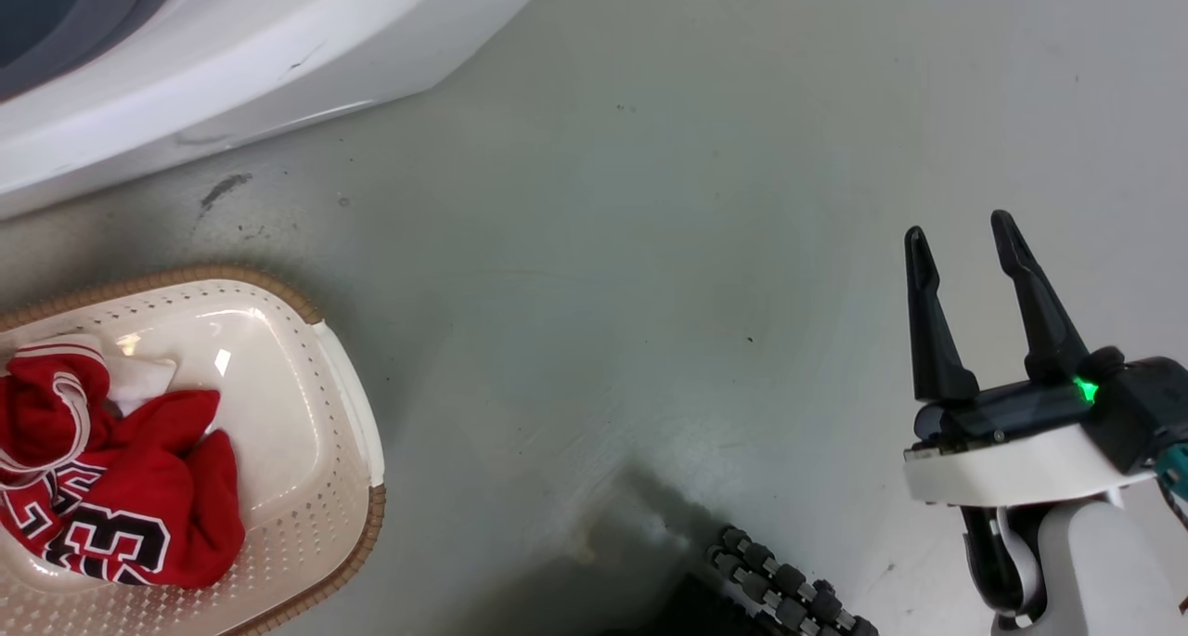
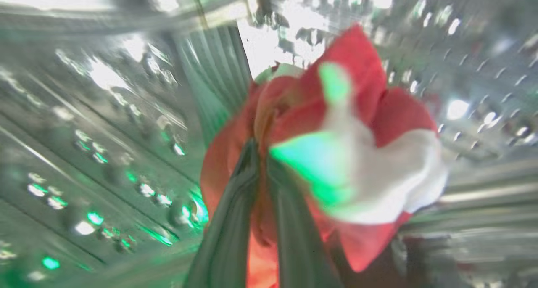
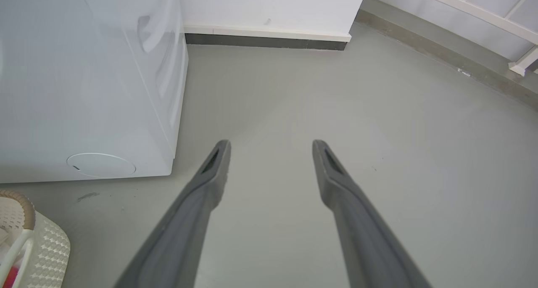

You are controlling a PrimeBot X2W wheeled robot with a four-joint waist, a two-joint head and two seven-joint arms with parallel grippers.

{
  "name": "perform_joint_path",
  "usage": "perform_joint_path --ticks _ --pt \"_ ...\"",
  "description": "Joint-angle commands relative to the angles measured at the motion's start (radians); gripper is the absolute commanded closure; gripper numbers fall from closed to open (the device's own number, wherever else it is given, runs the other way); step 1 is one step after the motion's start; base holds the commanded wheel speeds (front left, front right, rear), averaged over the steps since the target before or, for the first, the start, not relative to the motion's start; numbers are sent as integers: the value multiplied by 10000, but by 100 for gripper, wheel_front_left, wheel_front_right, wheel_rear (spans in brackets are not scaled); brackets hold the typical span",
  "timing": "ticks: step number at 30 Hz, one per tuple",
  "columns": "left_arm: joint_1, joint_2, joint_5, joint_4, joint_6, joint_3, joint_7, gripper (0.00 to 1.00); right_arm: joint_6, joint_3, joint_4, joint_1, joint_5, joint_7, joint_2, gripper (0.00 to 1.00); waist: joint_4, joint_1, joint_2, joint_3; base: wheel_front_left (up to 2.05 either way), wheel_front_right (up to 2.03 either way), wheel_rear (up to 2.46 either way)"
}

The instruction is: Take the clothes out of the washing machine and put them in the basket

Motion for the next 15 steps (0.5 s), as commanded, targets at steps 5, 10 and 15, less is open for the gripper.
perform_joint_path --ticks 5,10,15 --pt "795 -112 404 -340 -54 -547 -2312 100 -12 -375 125 -403 -356 -17 19 0 579 -1 0 -609 0 0 0" --pt "1821 -483 175 -181 -64 -594 -4175 100 -12 -670 117 -501 -720 -17 16 0 1204 -1 0 -1364 0 0 0" --pt "2921 -1057 -68 -38 -70 -591 -6002 100 -10 -1012 202 -356 -1115 -17 10 0 1903 -1 0 -2209 0 0 0"
